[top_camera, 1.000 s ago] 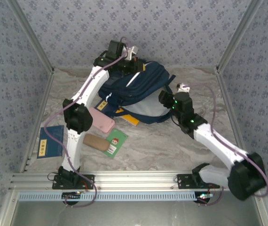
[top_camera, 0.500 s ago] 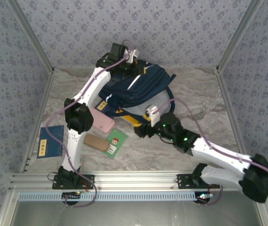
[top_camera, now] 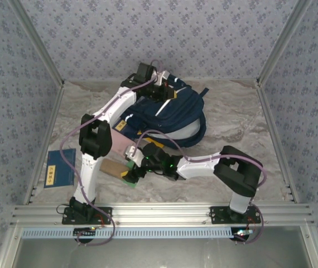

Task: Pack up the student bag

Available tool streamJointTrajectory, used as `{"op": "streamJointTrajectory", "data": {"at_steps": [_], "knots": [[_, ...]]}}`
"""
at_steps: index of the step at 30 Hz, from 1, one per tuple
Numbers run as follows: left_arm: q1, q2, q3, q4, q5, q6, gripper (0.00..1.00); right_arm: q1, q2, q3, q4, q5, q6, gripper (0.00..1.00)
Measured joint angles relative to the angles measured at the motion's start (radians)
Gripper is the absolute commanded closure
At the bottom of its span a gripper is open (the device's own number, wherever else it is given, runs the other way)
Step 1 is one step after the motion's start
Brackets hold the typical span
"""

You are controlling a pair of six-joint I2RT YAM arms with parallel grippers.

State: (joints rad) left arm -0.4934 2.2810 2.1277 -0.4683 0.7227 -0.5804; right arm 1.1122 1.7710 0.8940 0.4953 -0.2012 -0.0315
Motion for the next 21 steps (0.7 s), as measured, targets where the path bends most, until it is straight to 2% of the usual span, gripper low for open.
{"op": "streamJointTrajectory", "data": {"at_steps": [16, 21], "knots": [[-0.007, 0.0, -0.099, 0.117, 0.026, -0.047, 1.0, 0.04, 0.177, 0.106, -0.014, 0.038, 0.016, 0.07], [-0.006, 0.0, -0.1, 0.128, 0.03, -0.058, 1.0, 0.04, 0.214, 0.154, -0.056, 0.046, 0.017, 0.11]]}}
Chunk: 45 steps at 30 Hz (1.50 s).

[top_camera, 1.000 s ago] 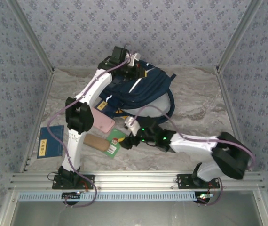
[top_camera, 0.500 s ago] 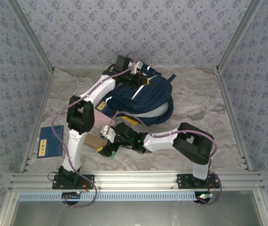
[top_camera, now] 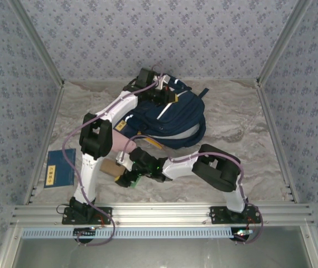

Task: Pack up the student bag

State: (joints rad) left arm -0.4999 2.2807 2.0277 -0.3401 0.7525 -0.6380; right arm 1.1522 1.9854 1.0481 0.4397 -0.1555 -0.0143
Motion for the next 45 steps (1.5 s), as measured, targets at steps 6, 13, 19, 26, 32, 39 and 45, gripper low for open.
{"op": "streamJointTrajectory", "data": {"at_steps": [6, 13, 19, 26, 32, 39, 45], "knots": [[0.0, 0.0, 0.0, 0.003, 0.004, -0.011, 1.0, 0.0, 0.061, 0.045, -0.018, 0.003, 0.006, 0.3], [0.0, 0.0, 0.0, 0.004, 0.004, -0.019, 1.0, 0.0, 0.068, 0.071, -0.046, 0.002, 0.01, 0.54], [0.0, 0.0, 0.015, -0.016, 0.006, -0.014, 1.0, 0.002, 0.013, 0.017, -0.042, 0.017, 0.01, 0.57], [0.0, -0.001, 0.174, -0.138, -0.016, 0.027, 1.0, -0.001, -0.234, -0.109, -0.078, 0.05, 0.009, 0.63], [0.013, -0.013, 0.257, -0.228, -0.038, 0.064, 1.0, -0.009, -0.519, -0.302, -0.084, 0.122, 0.019, 0.66], [0.03, -0.013, 0.336, -0.314, -0.041, 0.103, 1.0, -0.016, -0.925, -0.626, -0.17, 0.264, 0.078, 0.72], [0.051, -0.012, 0.386, -0.367, -0.014, 0.122, 1.0, -0.096, -1.32, -0.757, -0.326, 0.413, 0.129, 0.75]]}}
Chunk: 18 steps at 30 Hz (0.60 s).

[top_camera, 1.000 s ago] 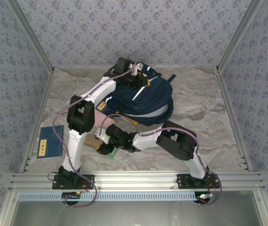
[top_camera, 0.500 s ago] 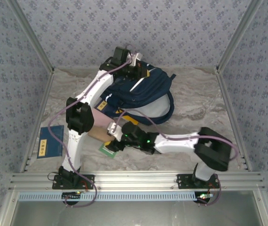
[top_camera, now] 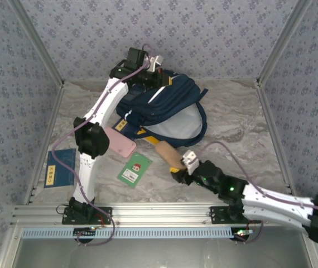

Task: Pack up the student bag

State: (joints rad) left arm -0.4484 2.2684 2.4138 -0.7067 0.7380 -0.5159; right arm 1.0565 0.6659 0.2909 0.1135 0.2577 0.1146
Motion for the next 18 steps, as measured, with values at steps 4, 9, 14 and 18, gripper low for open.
{"op": "streamJointTrajectory", "data": {"at_steps": [4, 9, 14, 18], "knots": [[0.006, 0.0, 0.019, -0.008, 0.012, 0.011, 1.0, -0.114, -0.124, 0.005, -0.103, 0.062, 0.011, 0.76], [0.006, 0.0, 0.019, -0.018, 0.032, 0.019, 1.0, -0.301, -0.032, 0.078, -0.198, 0.032, 0.012, 0.76], [0.006, 0.0, 0.019, -0.023, 0.044, 0.026, 1.0, -0.431, 0.24, 0.245, -0.212, -0.059, -0.005, 0.75], [0.006, 0.0, 0.019, -0.024, 0.055, 0.026, 1.0, -0.442, 0.472, 0.378, -0.171, -0.125, -0.071, 0.72]]}}
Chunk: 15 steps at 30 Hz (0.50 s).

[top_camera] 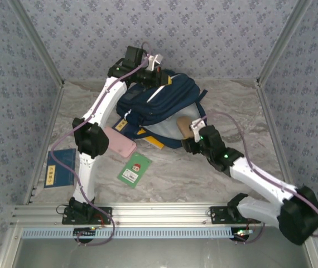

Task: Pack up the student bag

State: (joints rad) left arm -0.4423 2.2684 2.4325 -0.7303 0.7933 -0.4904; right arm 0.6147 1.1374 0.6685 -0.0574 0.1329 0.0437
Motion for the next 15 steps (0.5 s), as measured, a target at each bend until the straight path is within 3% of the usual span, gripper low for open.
{"op": "streamJointTrajectory", "data": {"at_steps": [9, 15], "knots": [[-0.001, 0.0, 0.0, 0.01, 0.013, -0.015, 1.0, 0.007, 0.426, 0.242, 0.124, -0.088, -0.102, 0.69], [-0.001, 0.0, 0.0, 0.029, 0.015, -0.043, 1.0, 0.036, 0.632, 0.344, 0.261, -0.097, -0.116, 0.65]]}}
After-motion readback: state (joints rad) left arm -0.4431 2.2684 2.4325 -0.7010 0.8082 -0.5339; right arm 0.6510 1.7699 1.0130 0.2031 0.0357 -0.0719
